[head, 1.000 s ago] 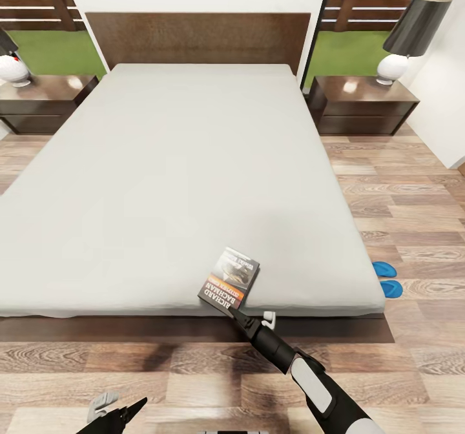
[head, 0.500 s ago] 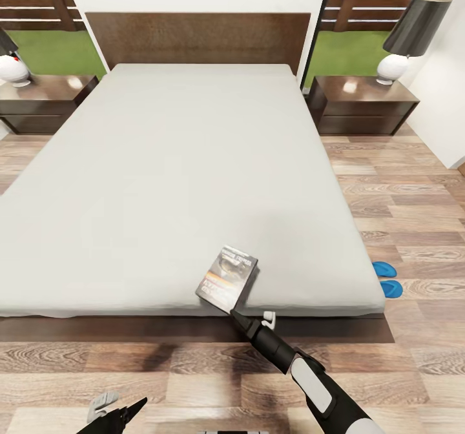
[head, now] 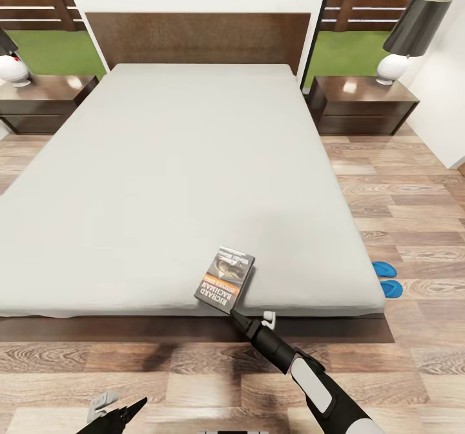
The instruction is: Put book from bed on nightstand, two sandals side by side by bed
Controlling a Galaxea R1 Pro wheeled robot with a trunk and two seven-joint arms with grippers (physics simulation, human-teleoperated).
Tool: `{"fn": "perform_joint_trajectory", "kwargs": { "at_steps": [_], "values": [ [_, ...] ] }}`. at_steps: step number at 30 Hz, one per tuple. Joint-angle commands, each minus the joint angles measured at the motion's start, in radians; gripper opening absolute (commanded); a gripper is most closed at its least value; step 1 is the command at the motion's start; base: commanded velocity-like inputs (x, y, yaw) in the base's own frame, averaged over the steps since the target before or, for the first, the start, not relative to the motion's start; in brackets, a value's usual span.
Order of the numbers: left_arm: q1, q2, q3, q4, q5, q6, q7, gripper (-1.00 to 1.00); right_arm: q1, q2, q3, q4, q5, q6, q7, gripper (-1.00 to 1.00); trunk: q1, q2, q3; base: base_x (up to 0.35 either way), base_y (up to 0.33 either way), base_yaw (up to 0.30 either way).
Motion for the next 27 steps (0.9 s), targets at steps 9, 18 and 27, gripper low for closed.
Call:
{"fn": "perform_joint_trajectory", "kwargs": {
  "at_steps": [9,18,27],
  "values": [
    [0.0,0.001,-0.008,0.001,0.009,-0.004,-0.002,1.0,-0.001,0.0,0.001,0.0,-0.012,0.01,0.001,-1.0,-0.031,0.056,0.025,0.0,0.0,0.0],
    [0.0,0.001,-0.009,0.001,0.009,-0.003,-0.002,1.0,-0.001,0.0,0.001,0.0,-0.012,0.01,0.001,-1.0,-0.065,0.119,0.053,0.0,0.0,0.0],
    [0.0,0.001,-0.01,0.001,0.009,-0.003,-0.002,1.0,-0.001,0.0,0.001,0.0,-0.012,0.01,0.001,-1.0,-0.1,0.182,0.081,0.0,0.0,0.0]
  ]
}}
